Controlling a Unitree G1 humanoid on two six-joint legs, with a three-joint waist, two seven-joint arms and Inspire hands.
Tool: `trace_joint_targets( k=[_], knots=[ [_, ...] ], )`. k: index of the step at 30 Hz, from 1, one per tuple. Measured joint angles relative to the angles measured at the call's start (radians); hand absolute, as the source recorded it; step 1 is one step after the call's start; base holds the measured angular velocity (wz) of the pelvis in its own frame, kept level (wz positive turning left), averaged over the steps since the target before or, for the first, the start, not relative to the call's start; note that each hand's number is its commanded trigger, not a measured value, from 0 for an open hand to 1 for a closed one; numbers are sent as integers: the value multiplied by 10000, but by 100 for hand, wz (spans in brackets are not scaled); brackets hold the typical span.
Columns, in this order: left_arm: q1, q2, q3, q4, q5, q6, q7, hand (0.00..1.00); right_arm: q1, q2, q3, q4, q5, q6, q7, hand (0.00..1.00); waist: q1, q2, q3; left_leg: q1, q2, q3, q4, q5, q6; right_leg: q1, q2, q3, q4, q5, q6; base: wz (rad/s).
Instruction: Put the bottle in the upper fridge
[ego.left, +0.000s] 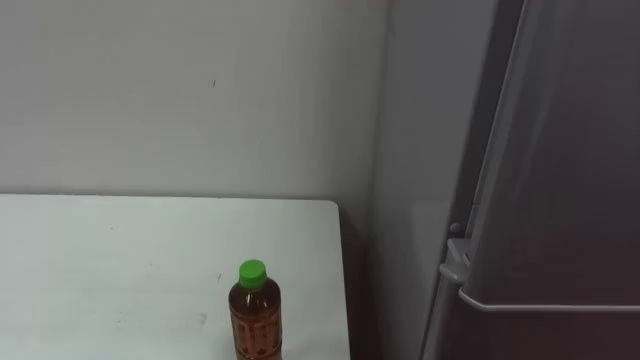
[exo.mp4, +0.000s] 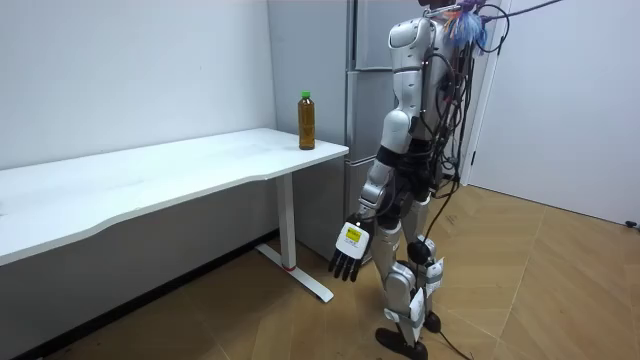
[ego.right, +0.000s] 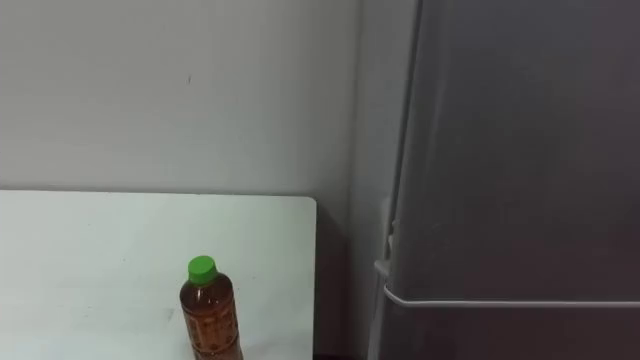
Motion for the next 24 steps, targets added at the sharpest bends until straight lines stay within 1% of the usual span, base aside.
trace_joint_targets(
  k=[8,10,13,15,19,21,22,23,24],
  knots=[
    [150,0,0,-3,-2,249,256,0,-3,15,-4,-10,11,34,-41,0,-16,-2,1,-7,-1,-13,0,0,0,2,-3,-13,1,0,0,0],
    [187,-2,46,-20,1,279,354,0,-5,16,-70,10,3,45,-36,0,-10,22,-10,-5,-1,-13,1,0,0,1,-3,-3,0,0,0,0],
    [190,-7,92,-99,-139,287,704,0,1,16,-79,2,11,50,-42,0,-29,44,-18,-15,-5,-57,5,0,0,6,-11,-82,2,0,0,3],
    [186,-25,107,-190,-155,275,962,0,8,16,-78,-11,12,50,-46,0,-34,91,-47,-16,-6,-101,6,0,0,29,-16,-161,4,0,0,7],
    [151,-47,155,-224,-373,260,1418,0,9,16,-95,-17,17,44,-38,0,-76,127,-64,-12,-8,-213,28,0,1,87,-20,-272,3,0,0,9],
    [124,-26,444,-246,-571,242,1477,0,20,16,-320,-11,-13,24,-41,0,-185,158,-64,9,-26,-431,65,0,1,206,-35,-376,-12,0,0,30],
    [118,-17,680,-408,-745,216,1665,0,39,6,-438,-14,-1,19,-61,0,-238,174,-52,68,-37,-561,72,1,2,300,-53,-463,-13,0,0,29],
    [143,-12,1042,-715,-1021,204,1833,0,132,-6,-448,-26,19,0,-122,0,-168,194,-44,168,-34,-577,55,1,1,411,-51,-479,-48,0,0,19],
    [156,-10,1240,-875,-1210,203,1937,0,172,-15,-451,-26,21,-3,-142,0,-119,206,-52,190,-34,-578,50,0,0,457,-49,-484,-80,0,0,6]
  ],
)
